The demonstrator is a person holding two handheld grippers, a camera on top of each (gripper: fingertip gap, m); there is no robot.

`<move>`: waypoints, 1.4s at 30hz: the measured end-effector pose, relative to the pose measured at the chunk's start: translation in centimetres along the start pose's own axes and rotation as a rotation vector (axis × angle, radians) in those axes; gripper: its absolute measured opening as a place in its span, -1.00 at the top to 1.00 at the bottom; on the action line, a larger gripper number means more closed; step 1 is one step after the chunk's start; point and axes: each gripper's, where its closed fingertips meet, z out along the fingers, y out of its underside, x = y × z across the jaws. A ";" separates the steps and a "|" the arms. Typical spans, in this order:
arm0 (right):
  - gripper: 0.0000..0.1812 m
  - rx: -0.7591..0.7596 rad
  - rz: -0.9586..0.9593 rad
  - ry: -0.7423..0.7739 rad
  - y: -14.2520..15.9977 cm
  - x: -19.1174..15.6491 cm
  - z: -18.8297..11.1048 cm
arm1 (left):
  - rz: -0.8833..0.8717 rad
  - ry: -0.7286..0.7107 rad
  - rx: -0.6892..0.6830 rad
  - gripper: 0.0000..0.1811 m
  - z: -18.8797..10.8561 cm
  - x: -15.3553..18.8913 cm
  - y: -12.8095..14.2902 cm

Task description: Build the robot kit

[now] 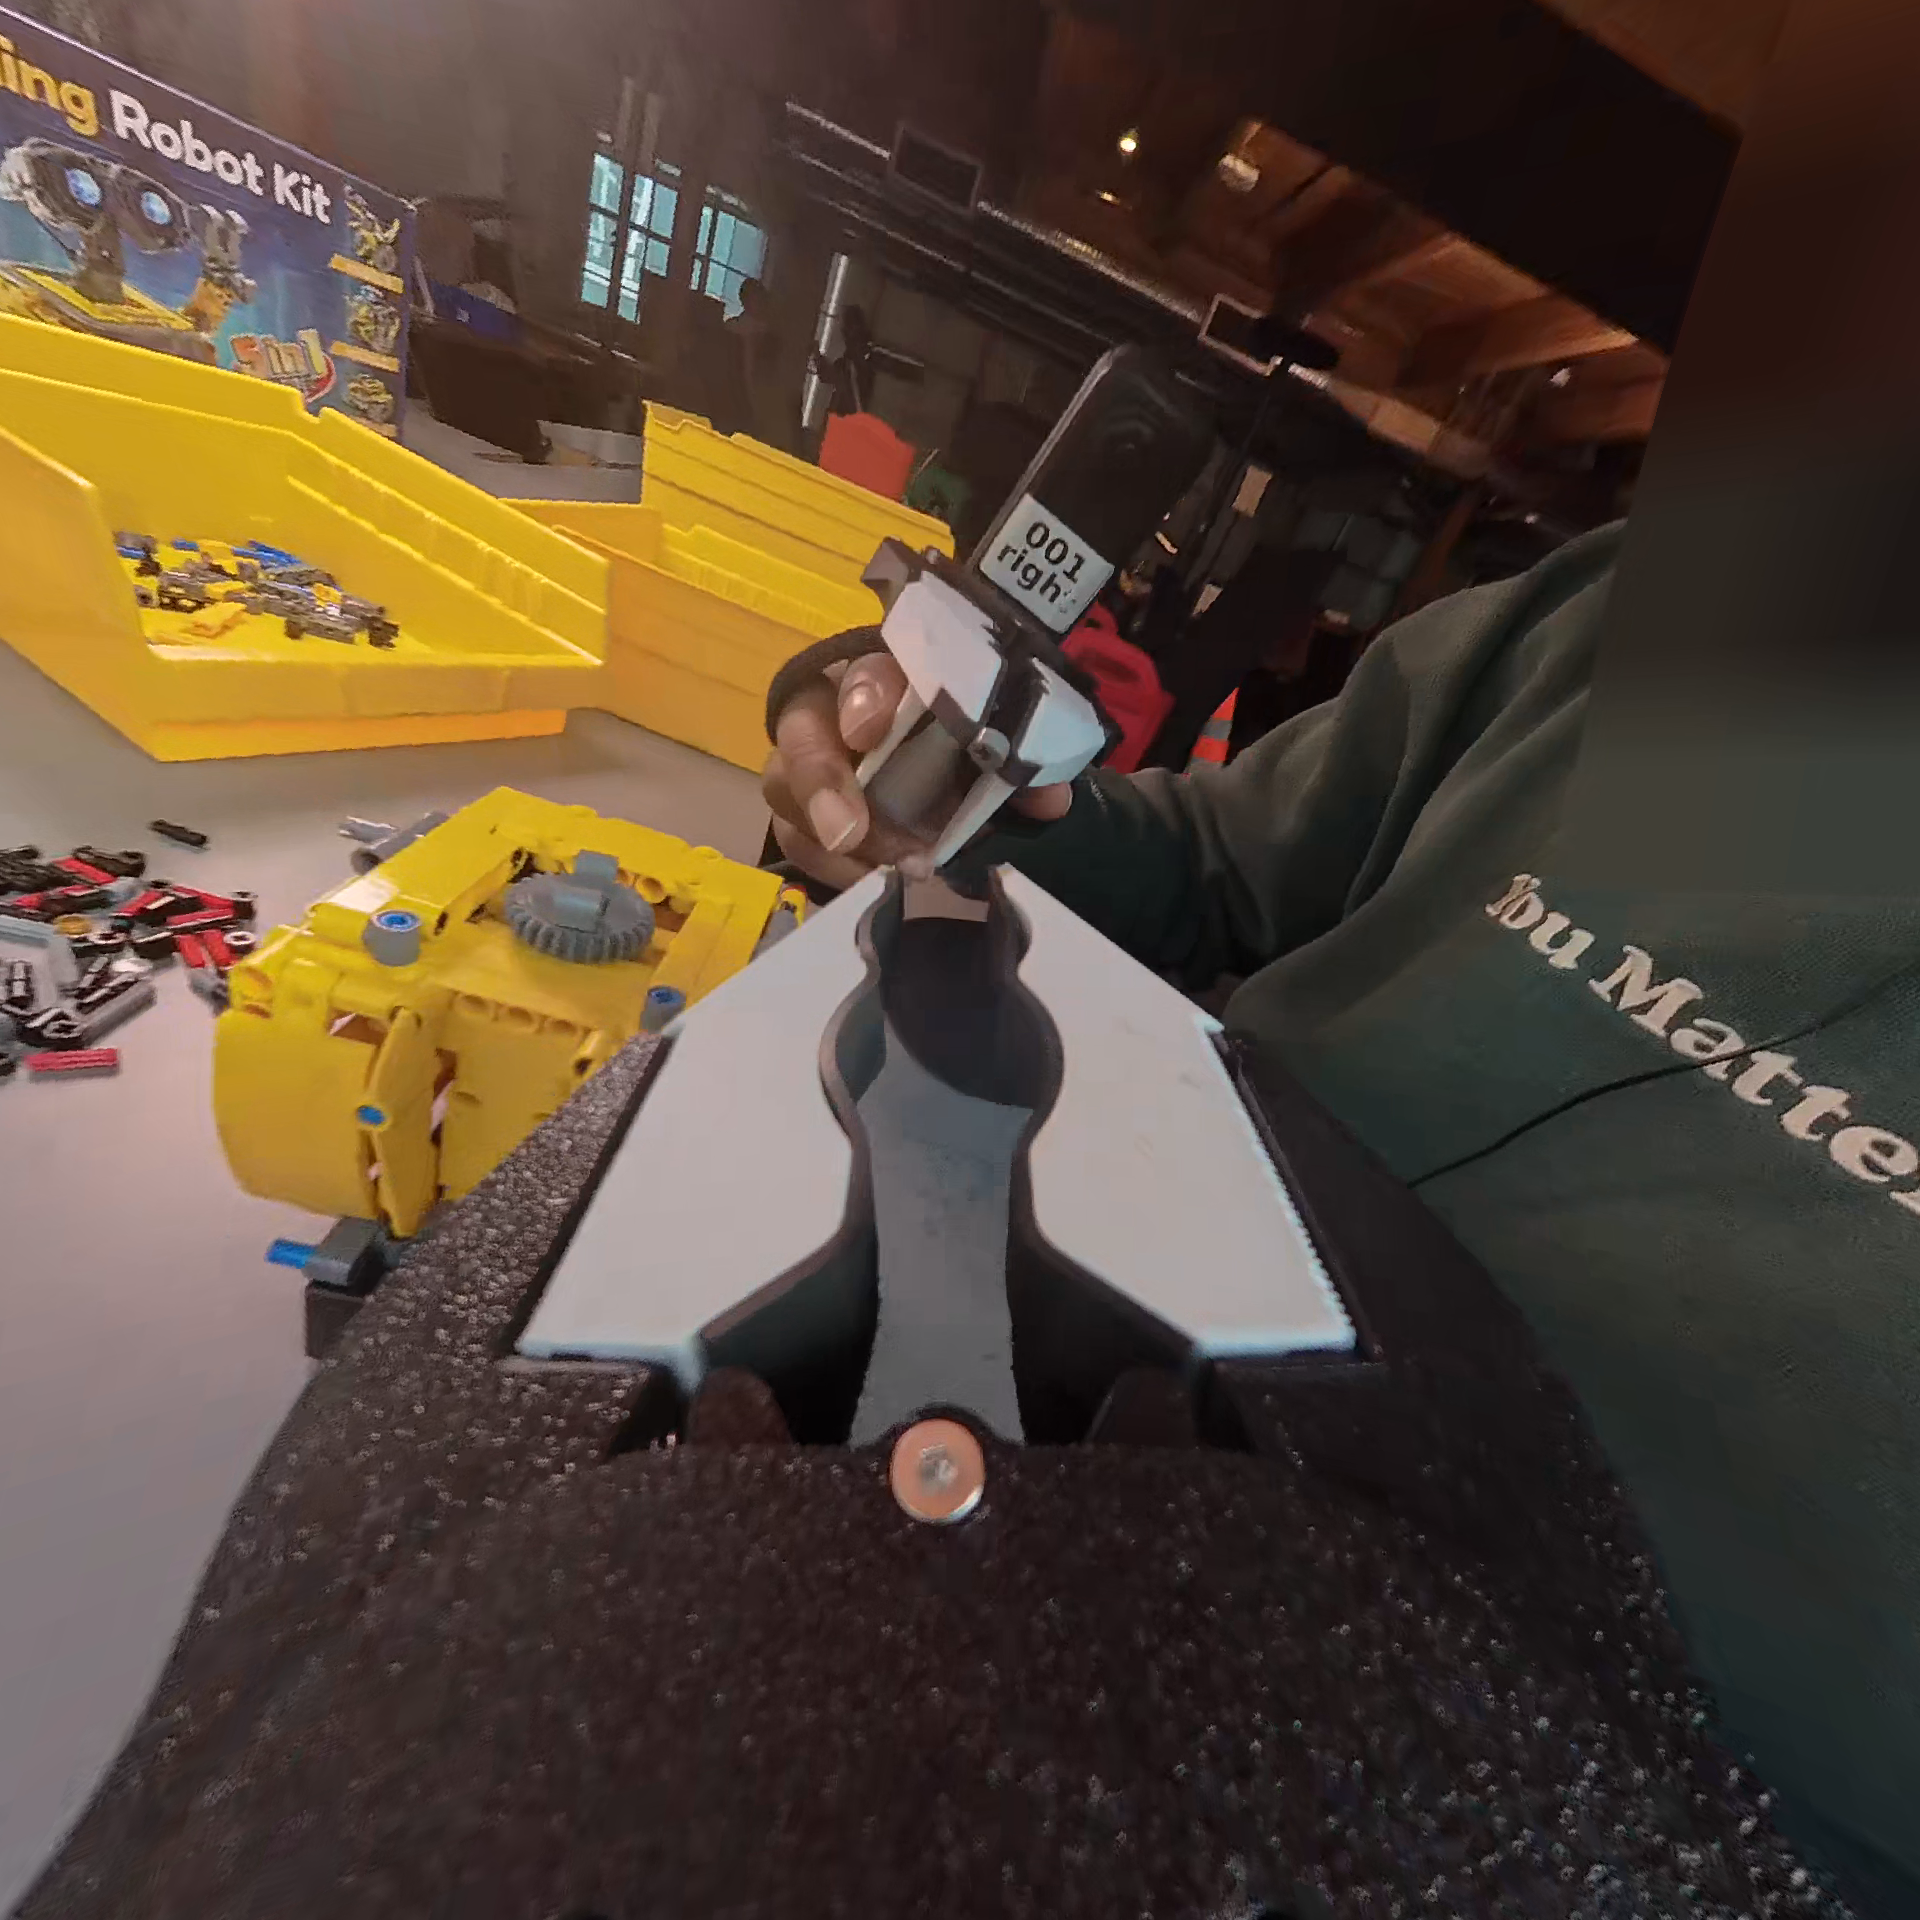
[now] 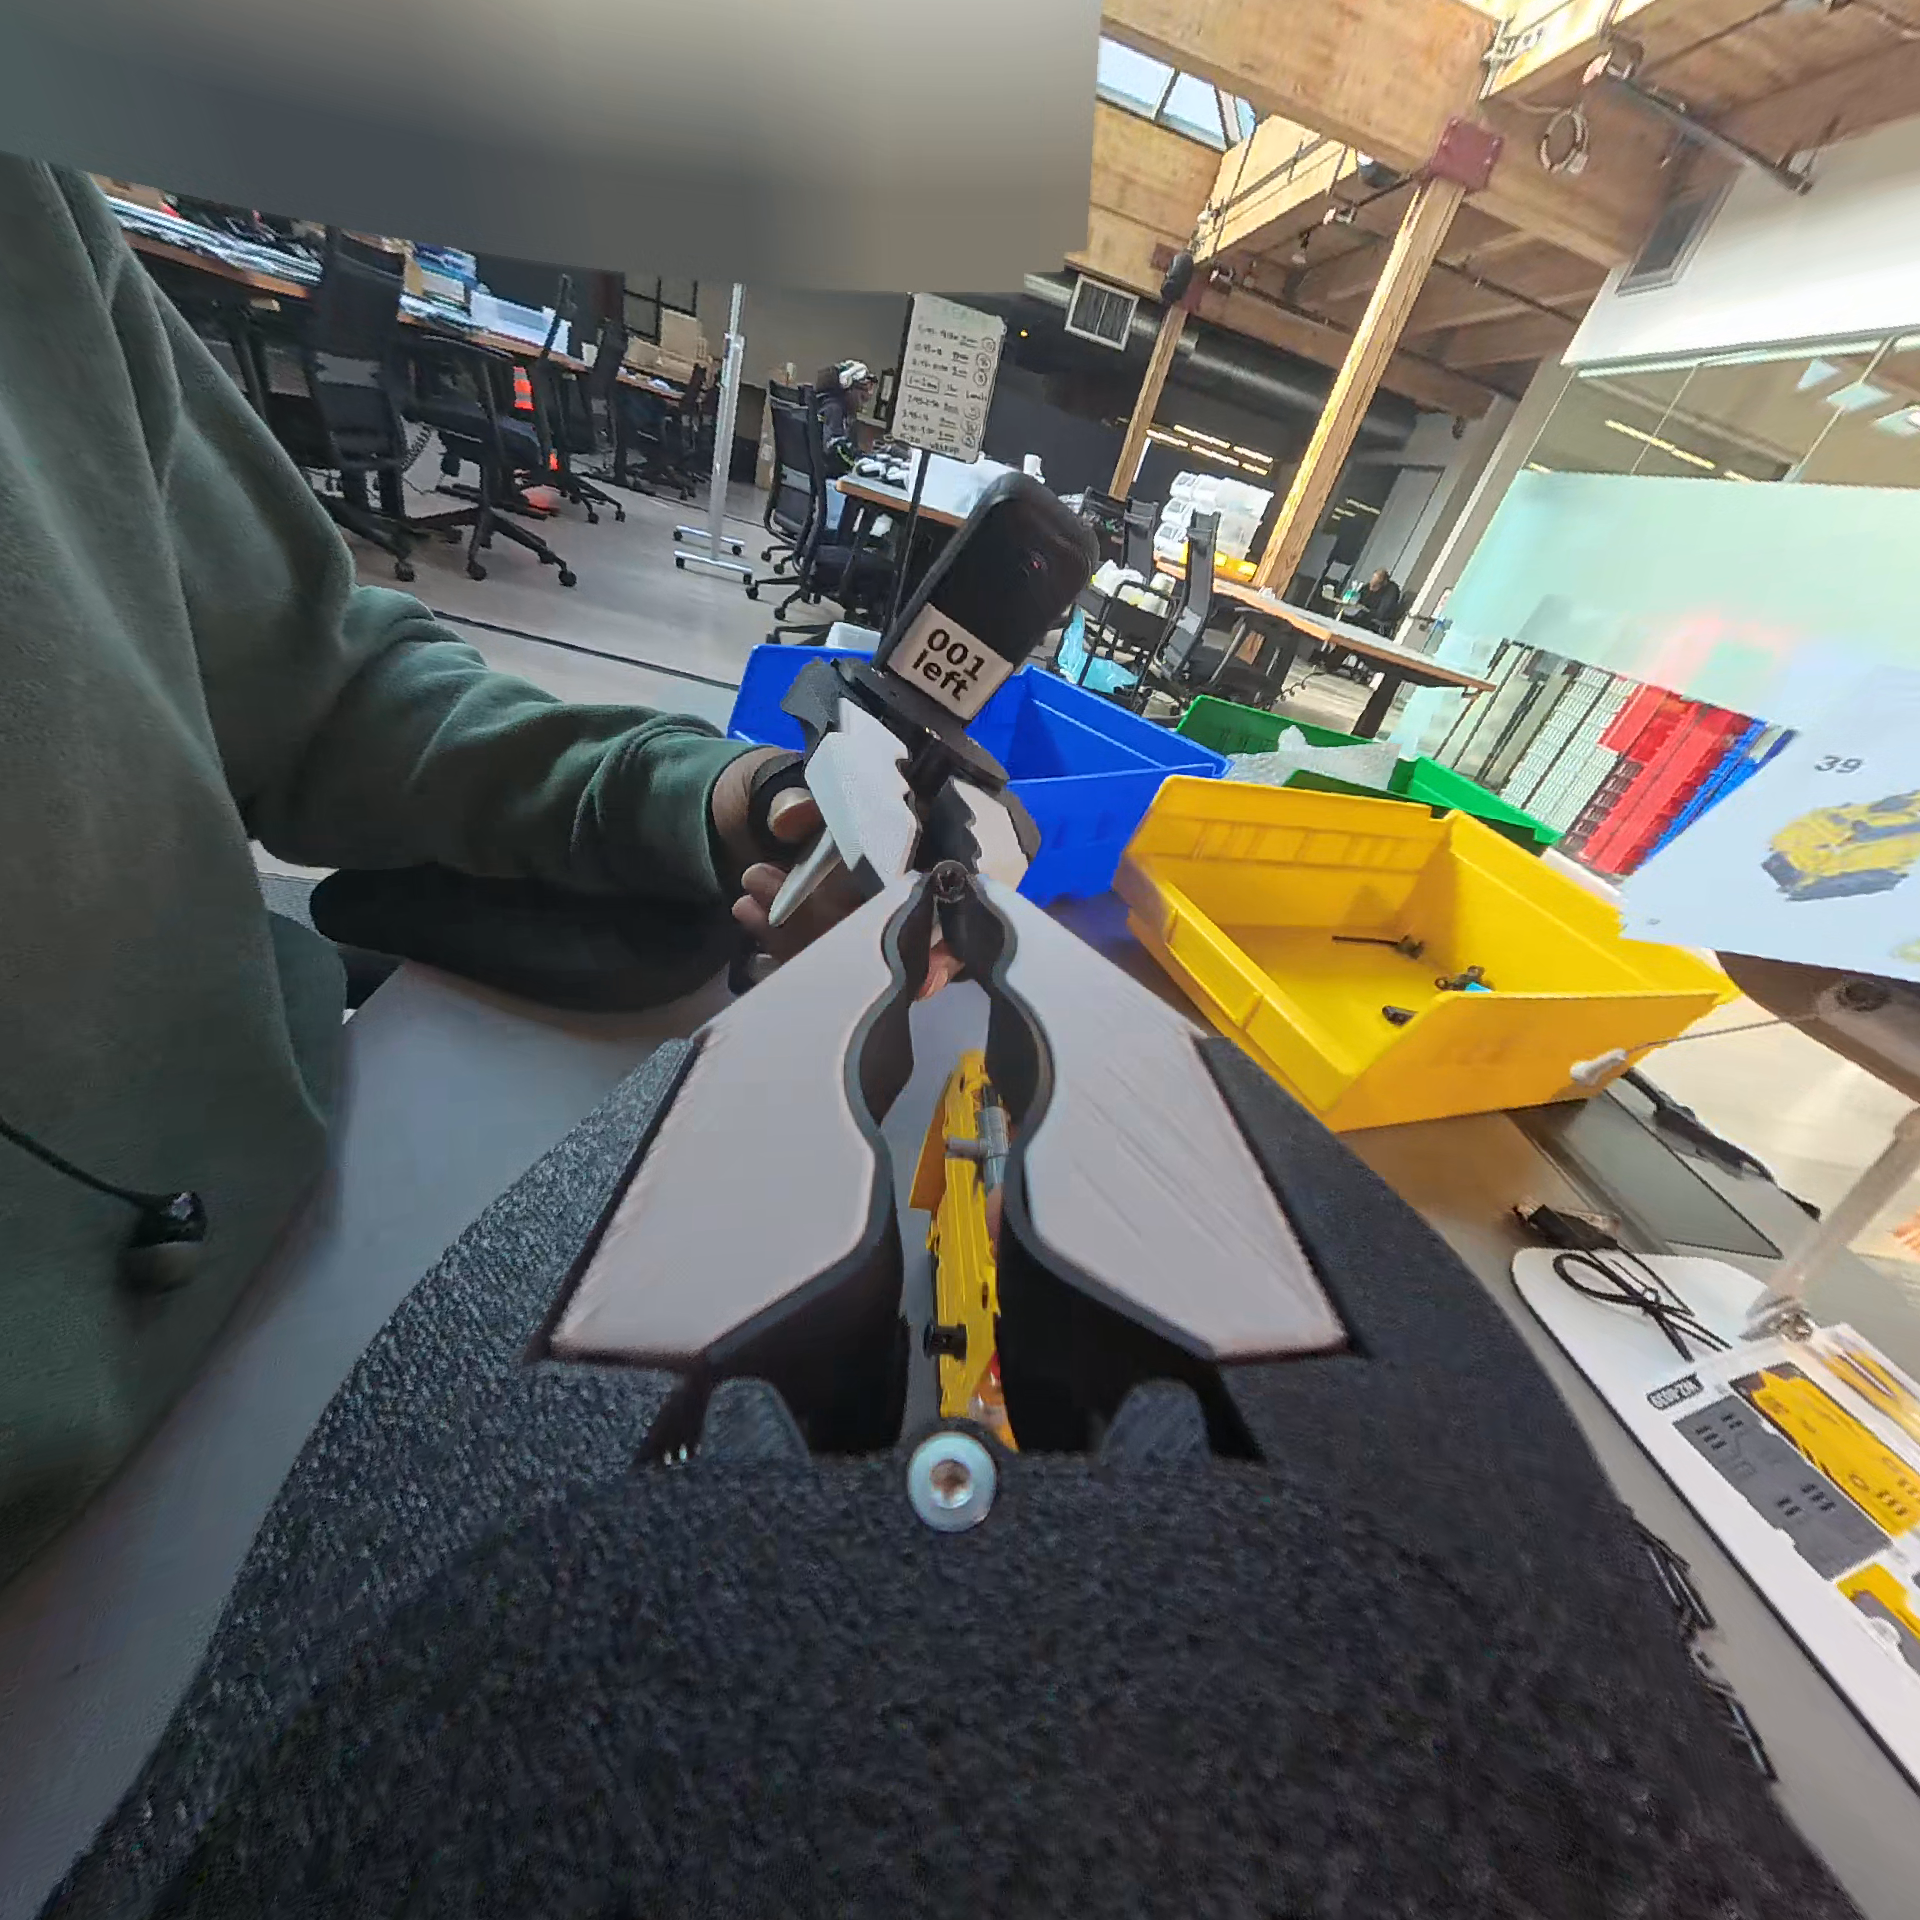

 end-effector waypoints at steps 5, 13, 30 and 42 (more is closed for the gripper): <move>0.94 0.010 -0.039 0.004 -0.5 -0.7 0.6 | -0.099 0.093 0.086 0.86 0.3 1.0 -1.1; 0.94 0.006 -0.054 -0.013 -0.1 -1.5 1.3 | -0.123 0.139 0.098 0.88 0.3 1.8 -1.4; 0.93 -0.076 -0.150 0.042 1.5 -1.0 1.5 | -0.110 0.081 0.024 0.93 0.3 0.9 -0.3; 0.81 -0.427 -0.212 0.056 5.7 1.6 -1.8 | 0.513 -0.407 -0.307 0.93 -0.6 -3.8 2.8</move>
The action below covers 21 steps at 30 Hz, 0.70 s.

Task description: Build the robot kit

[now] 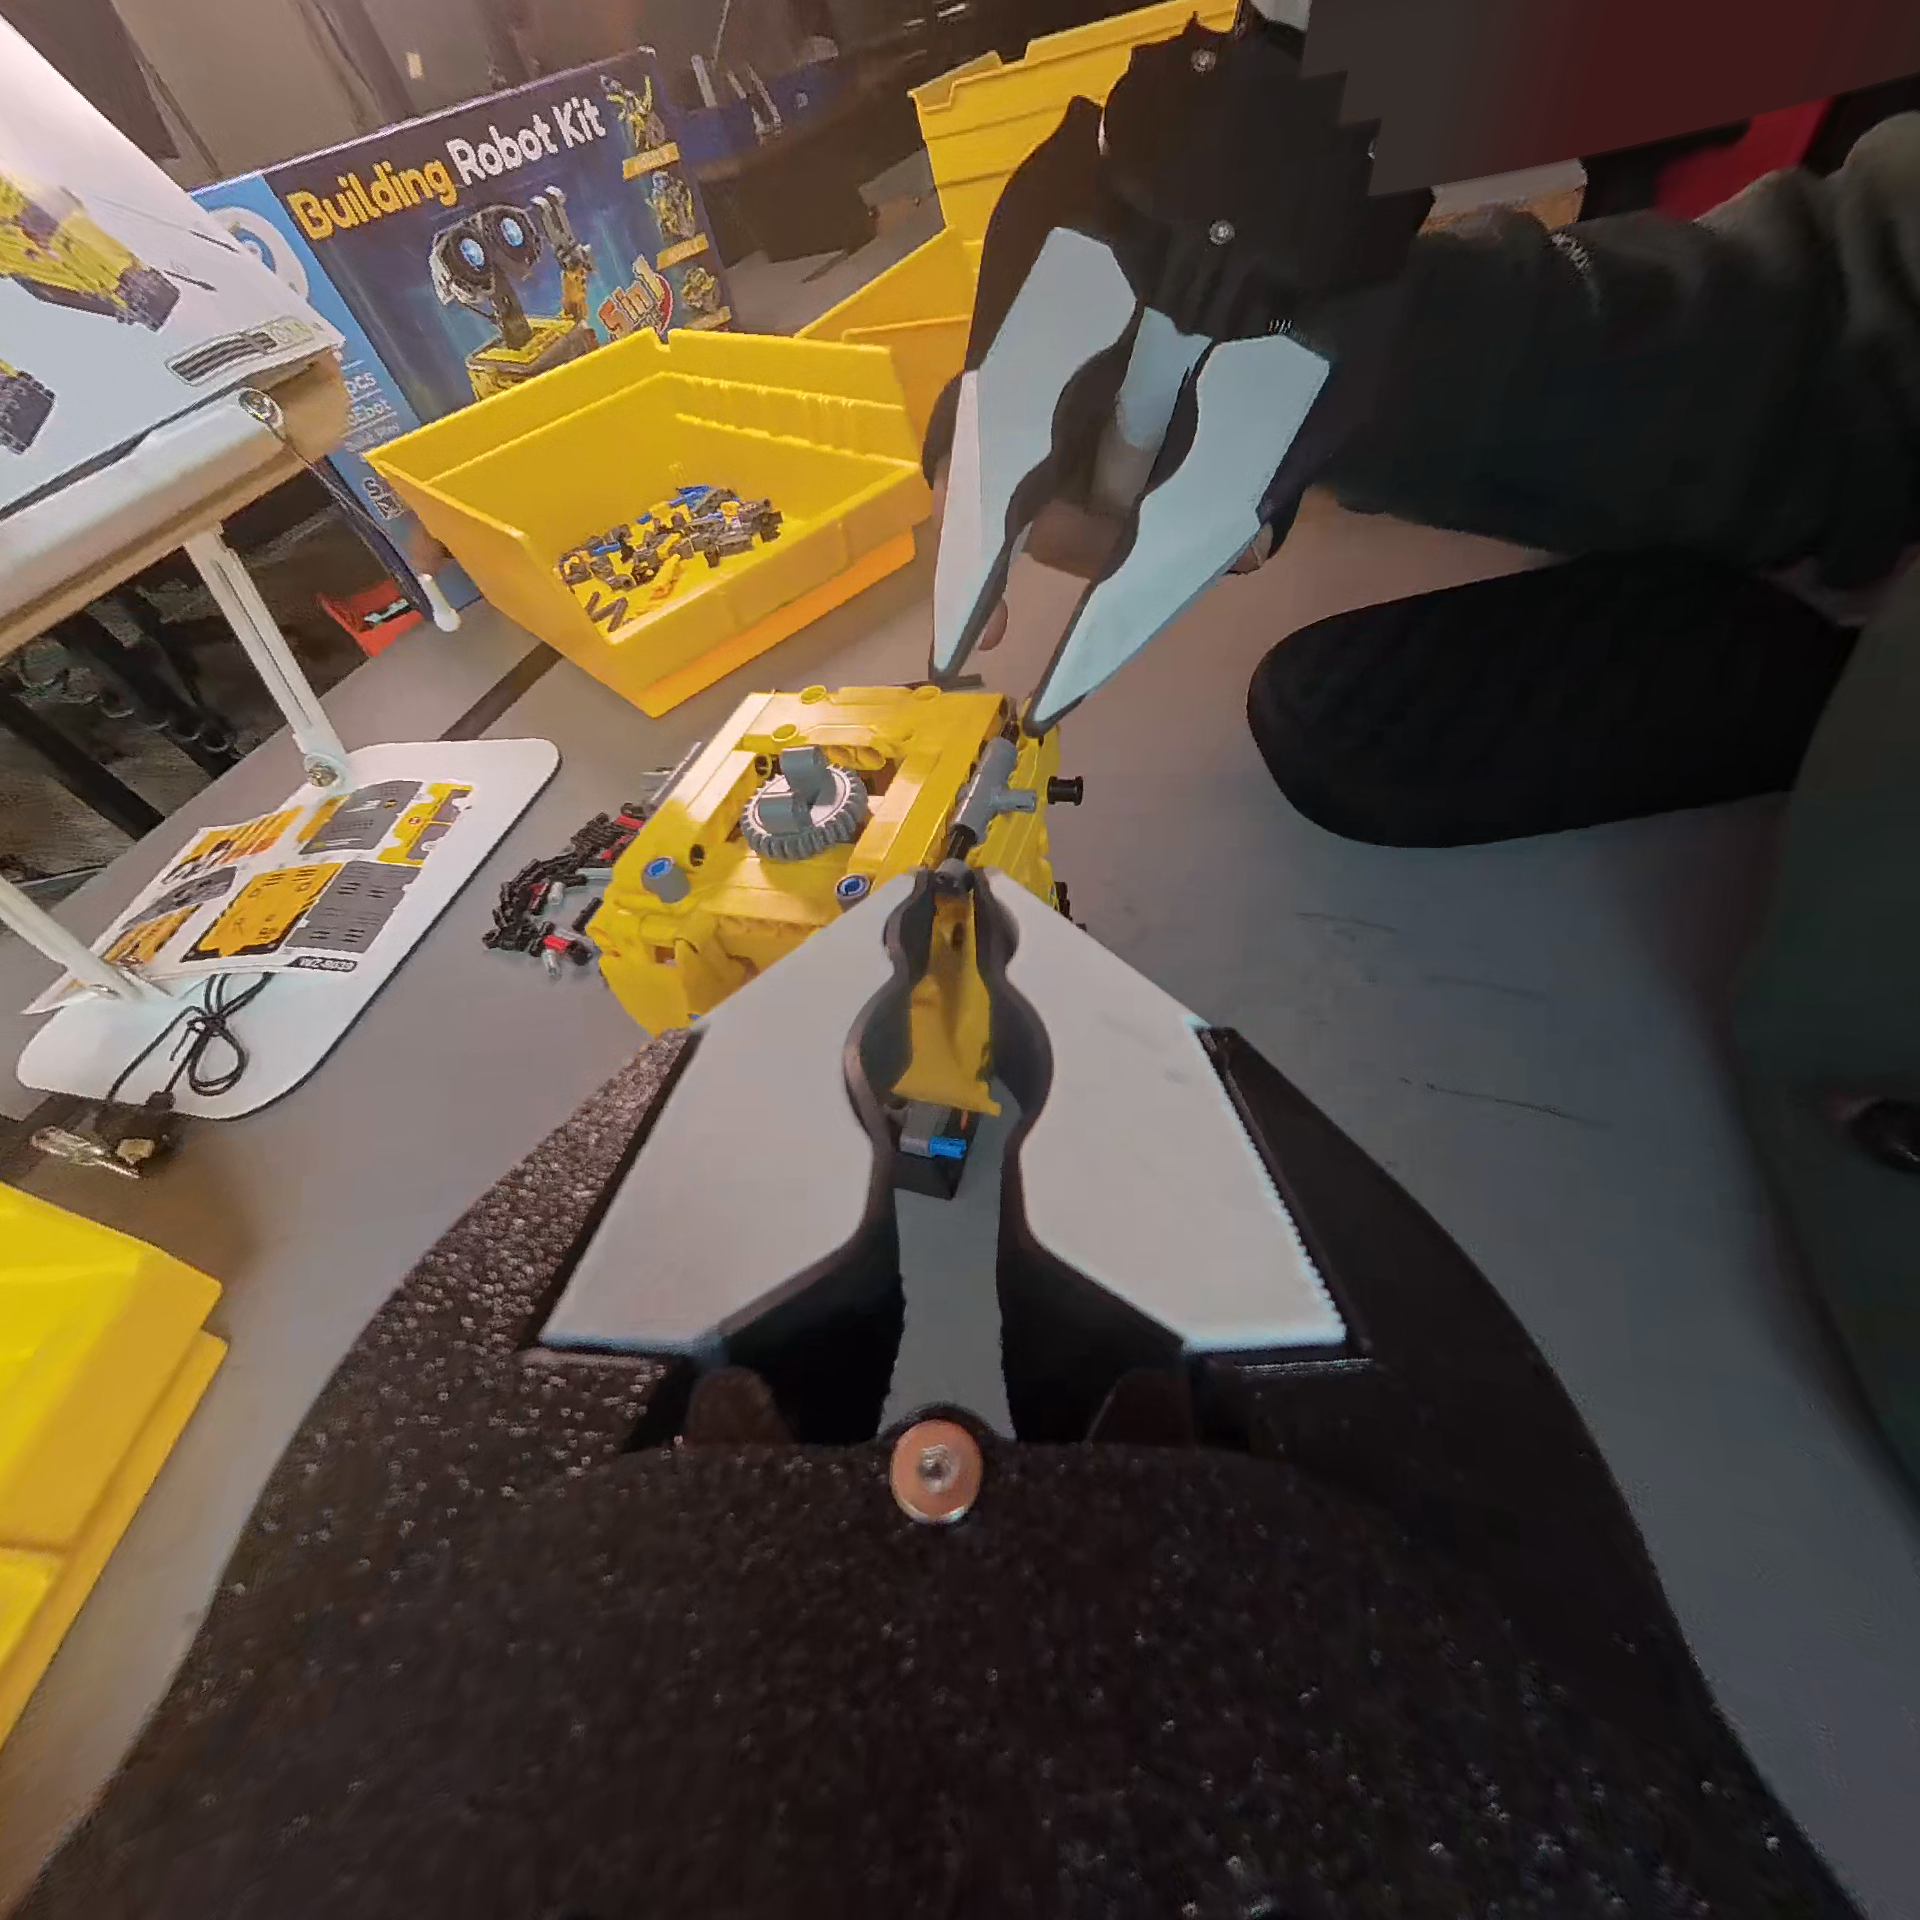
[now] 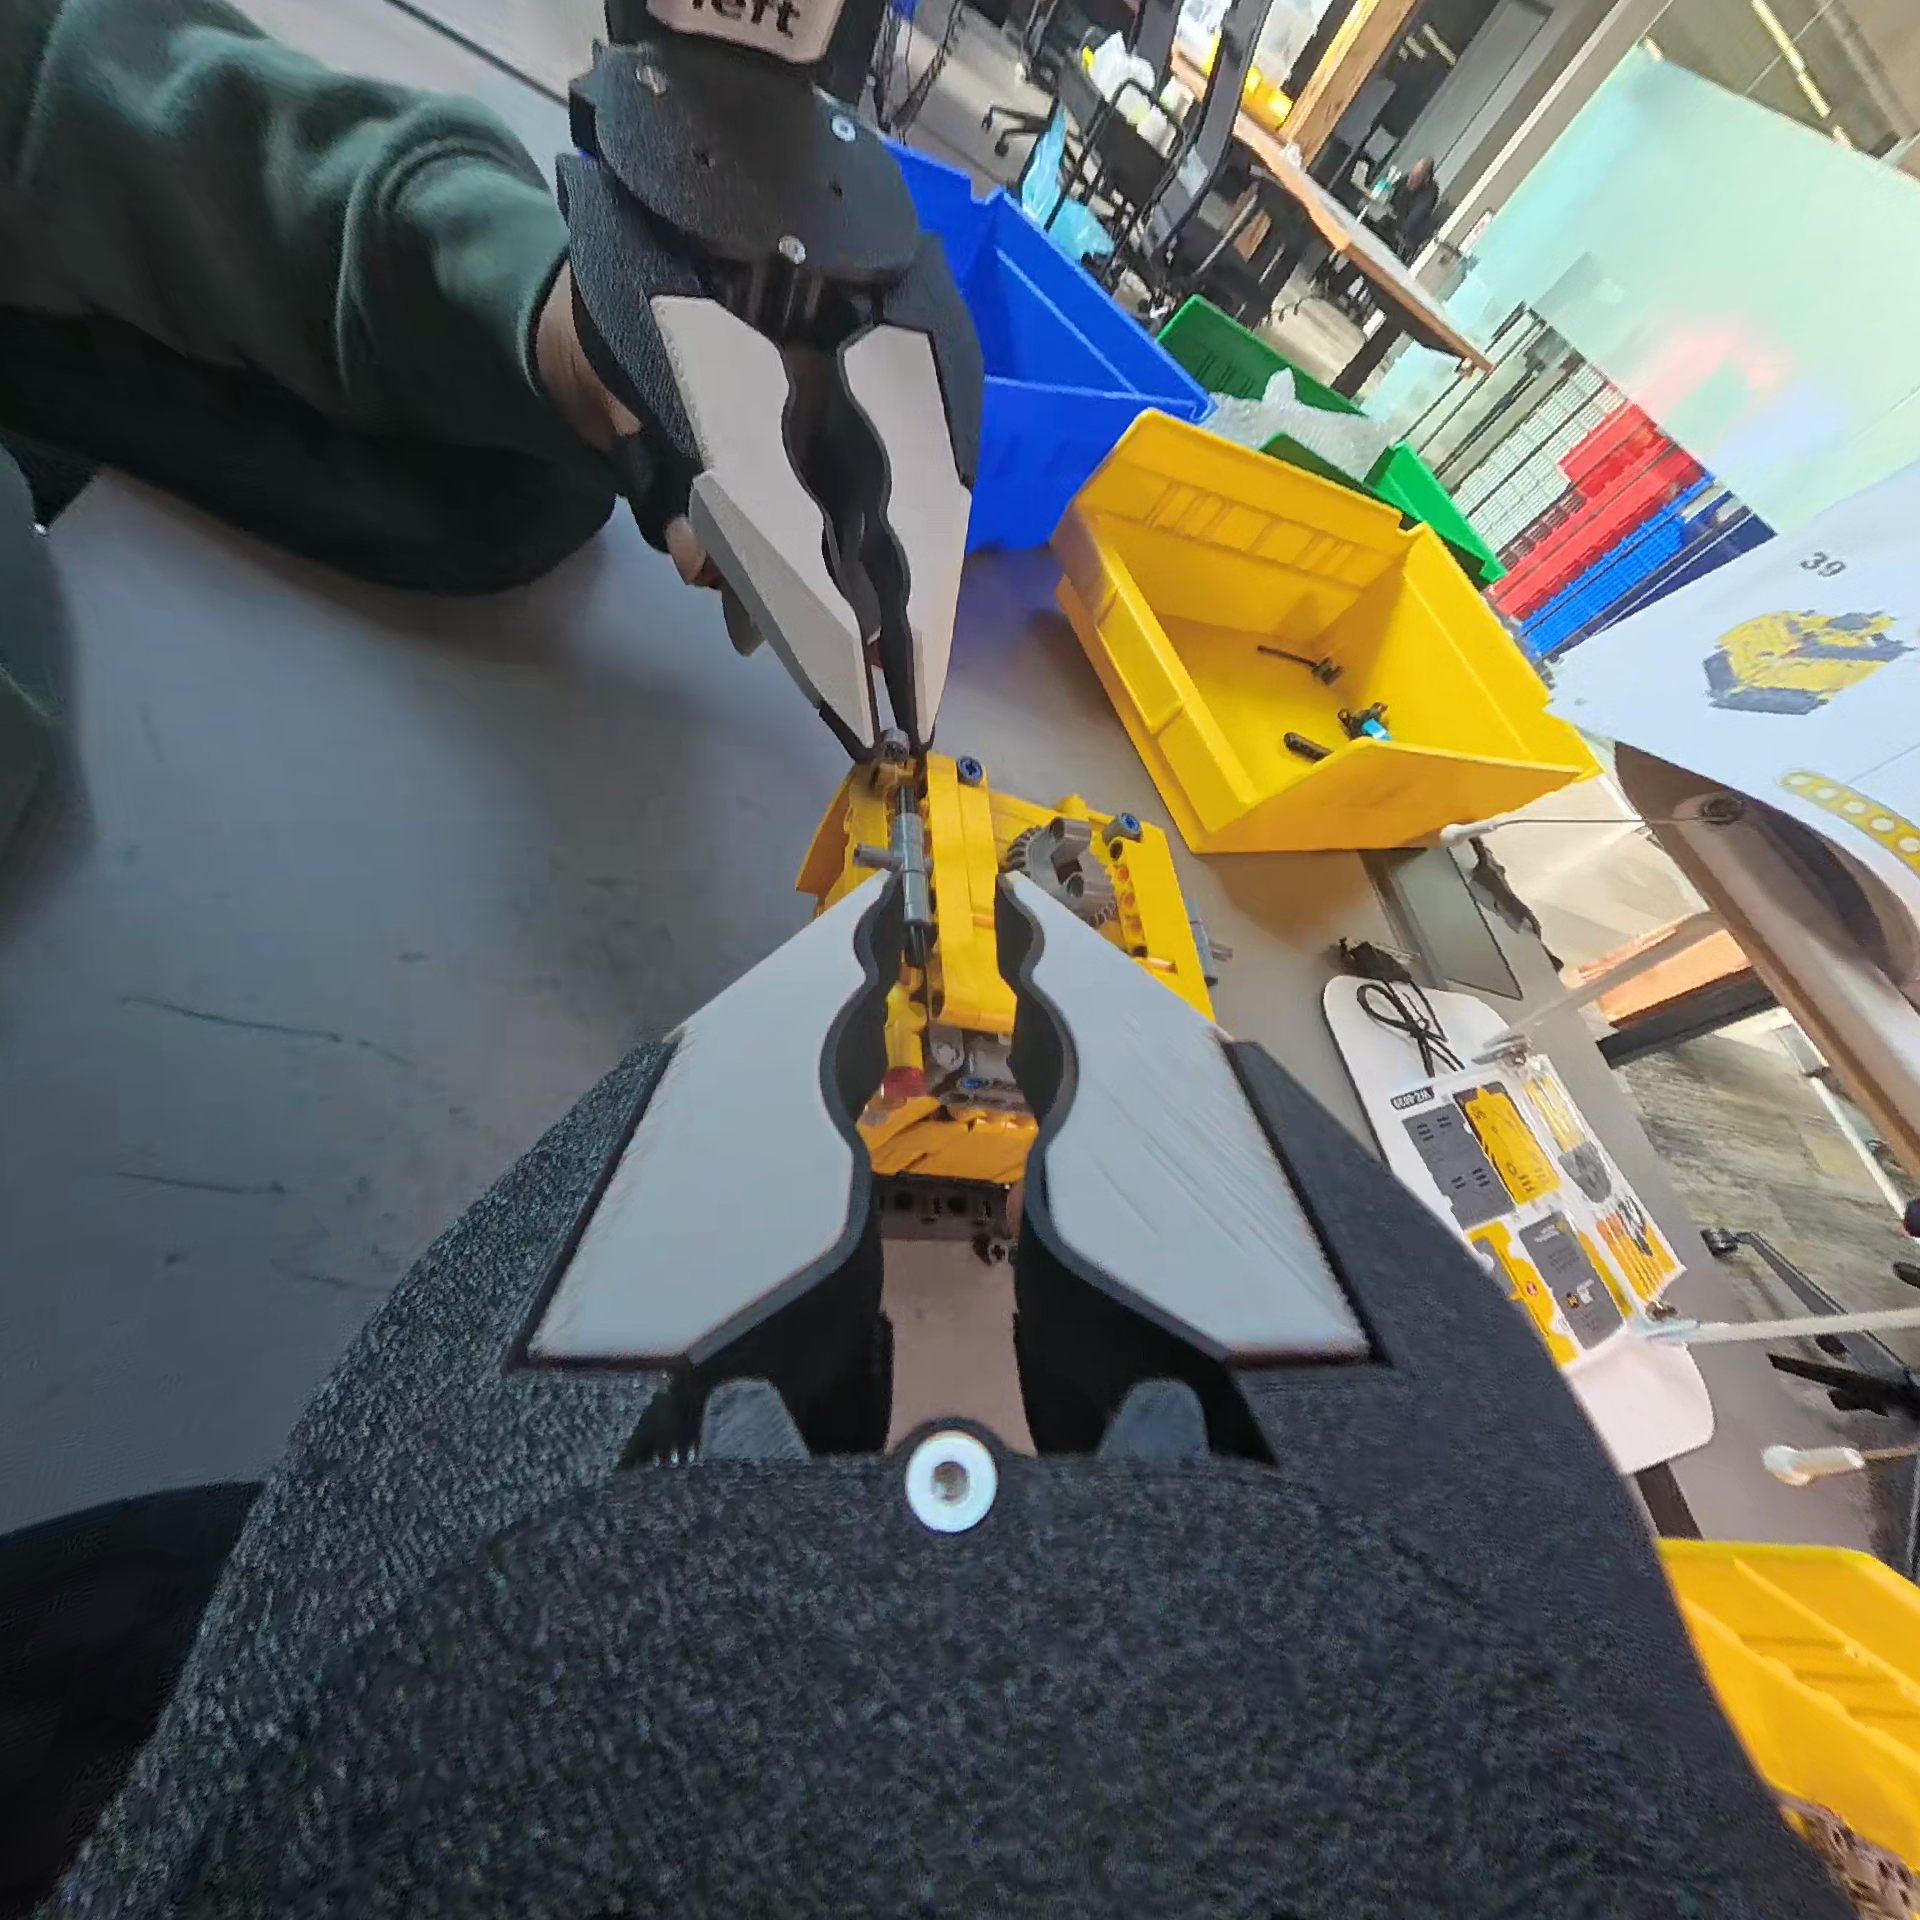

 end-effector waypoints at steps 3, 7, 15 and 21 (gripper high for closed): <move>0.85 -0.047 -0.021 -0.013 0.8 -0.4 0.1 | 0.036 -0.015 0.001 0.93 0.2 0.1 0.1; 0.92 -0.059 -0.036 -0.010 1.1 -0.5 0.0 | 0.087 -0.049 0.006 0.93 0.3 -0.1 0.2; 0.95 -0.046 -0.050 0.017 1.1 -0.4 0.2 | 0.245 -0.153 0.004 0.93 0.6 -0.4 0.3; 0.99 -0.028 -0.043 0.016 1.1 -0.5 0.3 | 0.437 -0.261 -0.034 0.93 0.6 -0.8 0.5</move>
